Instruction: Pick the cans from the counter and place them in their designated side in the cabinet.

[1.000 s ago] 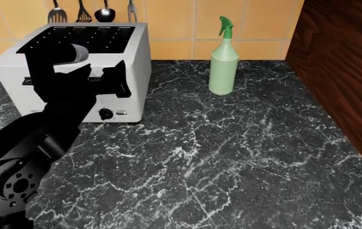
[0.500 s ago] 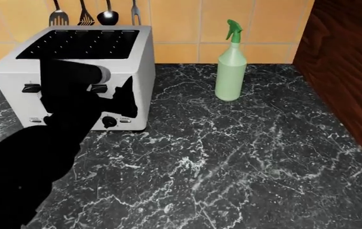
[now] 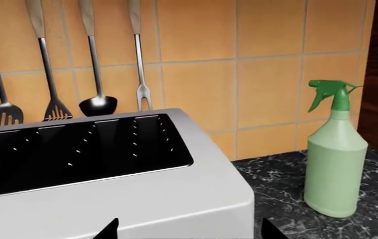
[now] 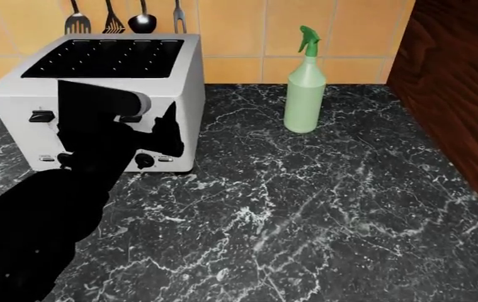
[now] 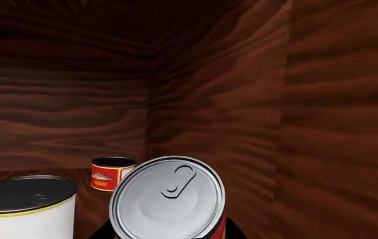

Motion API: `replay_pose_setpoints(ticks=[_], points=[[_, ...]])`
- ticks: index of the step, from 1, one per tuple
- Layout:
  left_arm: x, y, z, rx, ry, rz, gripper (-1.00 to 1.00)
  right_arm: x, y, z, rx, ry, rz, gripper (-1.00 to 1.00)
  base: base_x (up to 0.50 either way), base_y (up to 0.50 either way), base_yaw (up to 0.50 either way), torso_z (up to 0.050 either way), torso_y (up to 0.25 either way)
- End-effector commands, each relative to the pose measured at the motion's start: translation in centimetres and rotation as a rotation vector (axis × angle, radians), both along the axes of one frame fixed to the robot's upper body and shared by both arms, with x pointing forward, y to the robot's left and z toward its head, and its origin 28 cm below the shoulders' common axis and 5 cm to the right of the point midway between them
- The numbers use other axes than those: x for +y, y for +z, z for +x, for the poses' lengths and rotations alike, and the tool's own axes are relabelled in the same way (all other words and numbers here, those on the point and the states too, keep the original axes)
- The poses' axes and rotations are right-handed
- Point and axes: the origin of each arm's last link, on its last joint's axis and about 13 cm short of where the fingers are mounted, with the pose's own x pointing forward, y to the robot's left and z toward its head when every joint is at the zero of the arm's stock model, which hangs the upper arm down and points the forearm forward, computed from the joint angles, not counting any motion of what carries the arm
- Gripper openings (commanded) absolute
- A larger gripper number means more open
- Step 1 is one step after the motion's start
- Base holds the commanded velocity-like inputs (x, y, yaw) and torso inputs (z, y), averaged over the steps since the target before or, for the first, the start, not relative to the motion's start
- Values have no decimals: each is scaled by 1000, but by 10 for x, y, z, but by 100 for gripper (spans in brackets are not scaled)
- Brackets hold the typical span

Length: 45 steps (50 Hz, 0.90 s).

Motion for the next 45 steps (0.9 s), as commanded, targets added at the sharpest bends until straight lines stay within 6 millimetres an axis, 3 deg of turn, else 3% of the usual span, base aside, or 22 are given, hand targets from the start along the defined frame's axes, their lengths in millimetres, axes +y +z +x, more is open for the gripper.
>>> replay_pose_setpoints(ticks=[1, 13, 14, 45], points=[[-10, 0, 44, 102, -75, -355, 100, -12, -7, 6, -3, 76, 40, -100, 31, -6, -26, 11, -11], [-10, 0, 44, 104, -74, -352, 100, -20, -17, 12, -3, 90, 63, -100, 31, -6, -26, 3, -6], [-10, 0, 44, 103, -74, -352, 100, -20, -17, 12, -3, 88, 63, 100, 30, -6, -25, 0, 0], [-11, 0, 44, 104, -88, -355, 100, -13, -9, 10, -31, 65, -7, 100, 30, -6, -24, 4, -5]])
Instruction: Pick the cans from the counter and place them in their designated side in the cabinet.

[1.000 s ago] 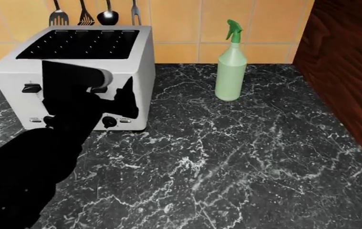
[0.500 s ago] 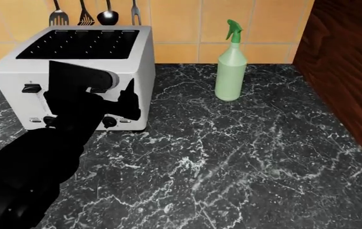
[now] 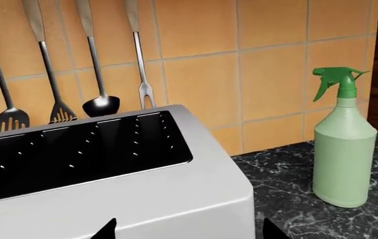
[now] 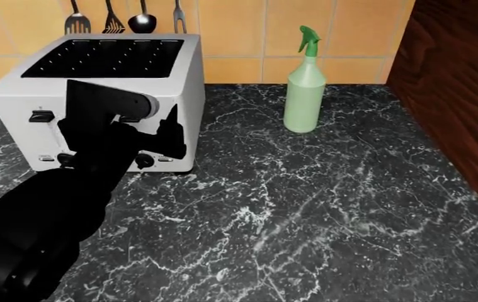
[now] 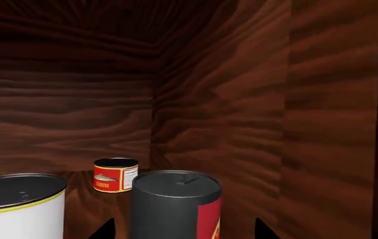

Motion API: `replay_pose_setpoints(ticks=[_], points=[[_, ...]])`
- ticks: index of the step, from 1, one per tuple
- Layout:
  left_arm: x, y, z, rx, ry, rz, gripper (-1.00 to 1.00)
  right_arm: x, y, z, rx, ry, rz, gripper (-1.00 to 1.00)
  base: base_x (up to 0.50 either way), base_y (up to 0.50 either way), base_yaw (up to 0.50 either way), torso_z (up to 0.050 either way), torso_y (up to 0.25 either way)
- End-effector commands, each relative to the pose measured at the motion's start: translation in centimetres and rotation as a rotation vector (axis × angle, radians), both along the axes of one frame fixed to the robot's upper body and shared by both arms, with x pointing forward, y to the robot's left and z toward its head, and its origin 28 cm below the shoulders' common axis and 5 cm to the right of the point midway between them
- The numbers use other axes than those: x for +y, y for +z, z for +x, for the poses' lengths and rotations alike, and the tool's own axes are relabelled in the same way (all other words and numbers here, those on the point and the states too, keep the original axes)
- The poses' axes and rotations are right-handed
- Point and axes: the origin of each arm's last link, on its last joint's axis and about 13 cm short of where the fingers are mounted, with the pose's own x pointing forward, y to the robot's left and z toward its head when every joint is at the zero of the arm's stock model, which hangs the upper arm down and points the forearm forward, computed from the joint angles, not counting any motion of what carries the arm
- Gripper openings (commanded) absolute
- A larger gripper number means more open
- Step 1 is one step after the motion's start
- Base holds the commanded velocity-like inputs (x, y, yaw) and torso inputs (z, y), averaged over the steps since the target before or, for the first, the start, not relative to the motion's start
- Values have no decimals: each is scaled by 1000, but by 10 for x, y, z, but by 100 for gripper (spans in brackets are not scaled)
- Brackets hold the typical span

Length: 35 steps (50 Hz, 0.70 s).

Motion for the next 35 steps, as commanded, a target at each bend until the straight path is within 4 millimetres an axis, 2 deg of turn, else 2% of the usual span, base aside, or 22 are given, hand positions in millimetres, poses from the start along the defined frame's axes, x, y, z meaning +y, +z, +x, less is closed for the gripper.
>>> replay_pose_setpoints(ticks=[1, 16, 28, 35], points=[[-7, -1, 44, 97, -106, -417, 100, 5, 3, 0, 6, 14, -23, 100, -207, -1, 0, 0, 0], [-6, -1, 41, 96, -117, -415, 100, 5, 2, 0, 13, 32, -32, 100, -483, -3, 0, 0, -1], [-5, -1, 39, 93, -120, -418, 100, 15, 8, -3, 24, 105, -70, 100, 0, 0, 0, 0, -1], [-5, -1, 37, 89, -126, -422, 100, 14, 12, -7, 34, 123, -100, 100, 0, 0, 0, 0, 0]])
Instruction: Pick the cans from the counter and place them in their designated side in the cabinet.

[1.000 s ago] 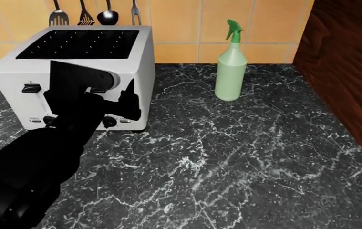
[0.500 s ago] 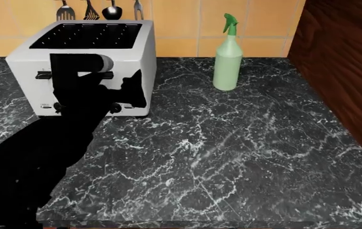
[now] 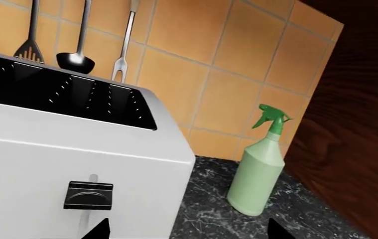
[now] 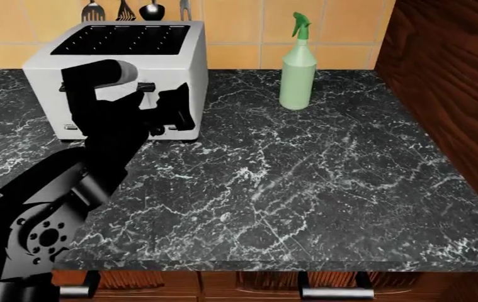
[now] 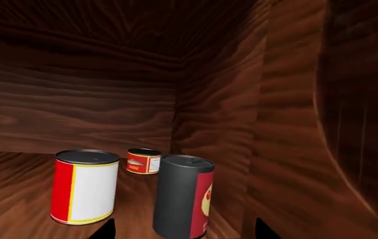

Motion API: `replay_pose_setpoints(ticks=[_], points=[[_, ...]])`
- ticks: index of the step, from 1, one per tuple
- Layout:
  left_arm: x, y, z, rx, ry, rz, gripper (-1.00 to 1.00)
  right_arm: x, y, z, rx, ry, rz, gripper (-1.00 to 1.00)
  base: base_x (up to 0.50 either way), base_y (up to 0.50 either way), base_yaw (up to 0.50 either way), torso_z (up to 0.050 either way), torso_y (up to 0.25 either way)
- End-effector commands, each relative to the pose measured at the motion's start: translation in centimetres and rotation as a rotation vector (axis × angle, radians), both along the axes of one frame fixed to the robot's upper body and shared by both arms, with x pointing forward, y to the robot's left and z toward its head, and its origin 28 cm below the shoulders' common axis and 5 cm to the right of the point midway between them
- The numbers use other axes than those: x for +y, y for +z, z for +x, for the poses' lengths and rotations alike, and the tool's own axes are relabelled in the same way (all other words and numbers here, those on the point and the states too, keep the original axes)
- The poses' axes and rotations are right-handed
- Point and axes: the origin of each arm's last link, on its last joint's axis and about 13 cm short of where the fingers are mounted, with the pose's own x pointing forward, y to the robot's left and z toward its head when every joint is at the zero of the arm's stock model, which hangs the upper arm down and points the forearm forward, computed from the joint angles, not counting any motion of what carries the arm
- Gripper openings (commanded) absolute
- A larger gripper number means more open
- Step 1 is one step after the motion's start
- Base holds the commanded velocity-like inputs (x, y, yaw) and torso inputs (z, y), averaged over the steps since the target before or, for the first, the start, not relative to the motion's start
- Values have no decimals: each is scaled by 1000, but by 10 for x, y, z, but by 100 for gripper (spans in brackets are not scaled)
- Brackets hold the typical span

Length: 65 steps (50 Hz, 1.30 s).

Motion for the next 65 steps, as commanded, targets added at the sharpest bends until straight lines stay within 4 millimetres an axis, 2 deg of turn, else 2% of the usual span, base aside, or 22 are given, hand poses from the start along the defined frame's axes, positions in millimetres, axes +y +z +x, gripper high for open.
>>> replay_pose_setpoints(ticks=[1, 4, 11, 17, 23, 27, 32, 42, 51, 58, 65], points=[[1, 0, 0, -1, -6, -21, 100, 1, 7, -7, 8, 27, -44, 100, 0, 0, 0, 0, 0], [1, 1, 0, -2, -4, -25, 100, 2, 12, -16, -9, 29, -63, 100, 0, 0, 0, 0, 0], [1, 1, 0, -5, -7, -25, 100, 13, -11, -38, -32, 51, -111, 100, 0, 0, 0, 0, 0], [2, 1, 1, -4, -4, -25, 100, 25, -38, -55, -35, 98, -156, 100, 0, 0, 0, 0, 0], [1, 0, 1, -2, -6, -23, 100, 34, -80, -46, -20, 129, -173, 100, 0, 0, 0, 0, 0], [1, 0, 1, -3, -4, -19, 100, 39, -104, -48, -26, 144, -180, 100, 0, 0, 0, 0, 0], [-1, 0, 1, -2, -7, -17, 100, 37, -119, -69, -33, 160, -181, 100, 0, 0, 0, 0, 0], [0, 4, -1, -33, 52, -34, 100, 33, -145, -90, -42, 167, -163, 100, 0, 0, 0, 0, 0], [1, 13, -5, -62, 84, -66, 100, 32, -193, -79, -24, 212, -125, 100, 0, 0, 0, 0, 0], [1, 24, -13, -103, 102, -103, 100, 45, -212, -76, -20, 287, -154, 100, 0, 0, 0, 0, 0], [3, 28, -25, -141, 100, -115, 100, 47, -237, -70, -48, 356, -104, 100, 0, 0, 0, 0, 0]])
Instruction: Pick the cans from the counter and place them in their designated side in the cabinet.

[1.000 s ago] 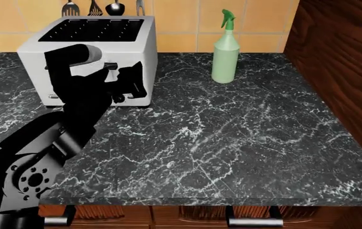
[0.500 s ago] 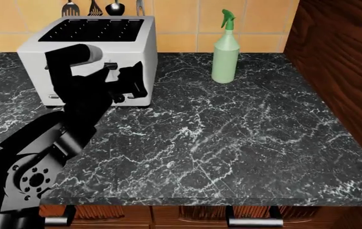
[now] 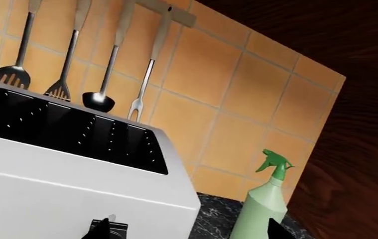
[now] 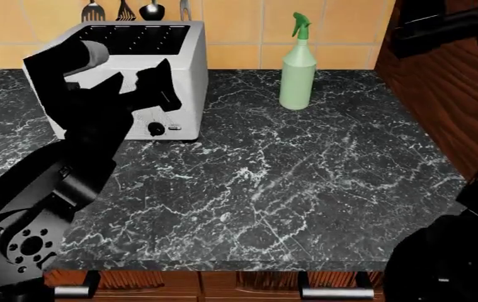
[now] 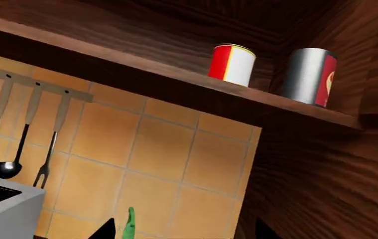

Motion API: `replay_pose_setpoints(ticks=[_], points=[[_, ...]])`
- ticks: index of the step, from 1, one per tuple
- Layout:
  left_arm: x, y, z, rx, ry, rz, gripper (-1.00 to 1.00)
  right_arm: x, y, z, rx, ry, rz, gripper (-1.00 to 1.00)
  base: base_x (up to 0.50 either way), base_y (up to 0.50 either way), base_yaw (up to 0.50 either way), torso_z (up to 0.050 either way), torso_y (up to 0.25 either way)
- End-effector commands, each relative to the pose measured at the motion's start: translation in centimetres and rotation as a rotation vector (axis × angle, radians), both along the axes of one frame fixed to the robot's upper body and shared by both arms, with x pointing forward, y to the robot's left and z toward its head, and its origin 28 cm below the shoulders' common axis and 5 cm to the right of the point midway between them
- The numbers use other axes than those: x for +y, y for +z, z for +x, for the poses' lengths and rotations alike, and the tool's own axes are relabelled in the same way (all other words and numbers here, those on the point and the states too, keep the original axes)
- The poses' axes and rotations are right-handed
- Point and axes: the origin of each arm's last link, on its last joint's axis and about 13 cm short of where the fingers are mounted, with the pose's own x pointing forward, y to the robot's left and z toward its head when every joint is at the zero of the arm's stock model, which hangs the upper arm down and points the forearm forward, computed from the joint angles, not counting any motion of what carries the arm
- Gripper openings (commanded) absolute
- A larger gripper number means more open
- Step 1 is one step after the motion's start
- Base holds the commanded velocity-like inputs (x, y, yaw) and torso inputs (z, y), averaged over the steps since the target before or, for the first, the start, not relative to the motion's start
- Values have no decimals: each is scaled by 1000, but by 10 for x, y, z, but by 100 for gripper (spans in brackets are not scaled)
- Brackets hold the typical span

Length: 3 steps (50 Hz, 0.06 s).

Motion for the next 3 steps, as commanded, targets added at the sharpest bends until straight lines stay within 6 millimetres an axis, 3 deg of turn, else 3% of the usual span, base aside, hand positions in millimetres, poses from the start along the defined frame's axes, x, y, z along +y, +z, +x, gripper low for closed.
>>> replay_pose_setpoints(ticks=[1, 3], points=[[2, 8, -13, -54, 15, -30, 100, 6, -44, 1, -6, 80, 45, 100, 0, 0, 0, 0, 0], [3, 7, -14, -54, 13, -32, 100, 8, -53, 3, -3, 73, 31, 100, 0, 0, 0, 0, 0]])
